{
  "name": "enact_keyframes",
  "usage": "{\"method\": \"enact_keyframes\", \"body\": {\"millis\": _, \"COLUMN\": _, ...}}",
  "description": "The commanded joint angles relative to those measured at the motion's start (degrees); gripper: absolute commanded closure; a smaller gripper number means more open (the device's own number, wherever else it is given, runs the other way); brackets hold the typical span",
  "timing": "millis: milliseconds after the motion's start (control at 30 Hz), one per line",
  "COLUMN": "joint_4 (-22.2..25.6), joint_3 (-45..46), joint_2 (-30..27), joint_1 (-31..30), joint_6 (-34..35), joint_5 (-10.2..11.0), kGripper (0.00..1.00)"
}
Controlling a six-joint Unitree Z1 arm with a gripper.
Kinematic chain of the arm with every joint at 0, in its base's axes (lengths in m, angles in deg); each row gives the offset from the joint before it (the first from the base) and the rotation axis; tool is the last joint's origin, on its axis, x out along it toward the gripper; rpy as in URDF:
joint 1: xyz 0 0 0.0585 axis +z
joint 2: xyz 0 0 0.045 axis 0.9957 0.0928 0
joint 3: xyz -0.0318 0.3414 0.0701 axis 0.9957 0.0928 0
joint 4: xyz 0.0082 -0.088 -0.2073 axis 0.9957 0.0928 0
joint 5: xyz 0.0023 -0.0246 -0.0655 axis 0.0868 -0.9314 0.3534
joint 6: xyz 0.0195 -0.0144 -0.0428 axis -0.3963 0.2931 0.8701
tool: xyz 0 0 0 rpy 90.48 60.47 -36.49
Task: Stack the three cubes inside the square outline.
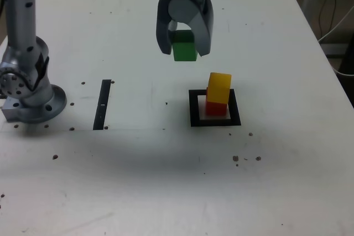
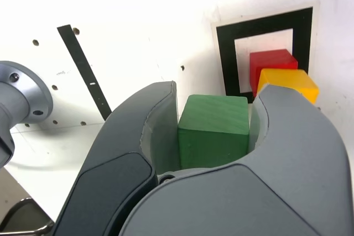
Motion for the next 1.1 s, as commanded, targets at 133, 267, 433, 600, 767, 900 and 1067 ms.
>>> {"method": "enact_keyframes", "body": {"millis": 133, "joint_4": 0.1, "joint_3": -3.13, "joint_2": 2.5, "joint_1": -3.3, "joint_6": 1.85, "joint_5": 0.04, "kGripper": 0.89}}
{"method": "enact_keyframes", "body": {"millis": 267, "joint_4": 0.2, "joint_3": -5.41, "joint_2": 4.42, "joint_1": -5.26, "joint_6": 2.83, "joint_5": 0.37, "kGripper": 0.89}}
{"method": "enact_keyframes", "body": {"millis": 433, "joint_4": 0.28, "joint_3": -6.82, "joint_2": 6.64, "joint_1": -5.99, "joint_6": 3.02, "joint_5": 0.86, "kGripper": 0.89}}
{"method": "enact_keyframes", "body": {"millis": 600, "joint_4": 0.38, "joint_3": -7.41, "joint_2": 8.6, "joint_1": -6.0, "joint_6": 2.91, "joint_5": 1.49, "kGripper": 0.89}}
{"method": "enact_keyframes", "body": {"millis": 767, "joint_4": 0.34, "joint_3": -8.48, "joint_2": 10.04, "joint_1": -6.0, "joint_6": 2.79, "joint_5": 1.82, "kGripper": 0.89}}
{"method": "enact_keyframes", "body": {"millis": 900, "joint_4": 0.16, "joint_3": -9.25, "joint_2": 10.67, "joint_1": -6.0, "joint_6": 2.52, "joint_5": 2.57, "kGripper": 0.89}}
{"method": "enact_keyframes", "body": {"millis": 1067, "joint_4": 0.0, "joint_3": -9.86, "joint_2": 11.22, "joint_1": -6.0, "joint_6": 2.13, "joint_5": 3.26, "kGripper": 0.88}}
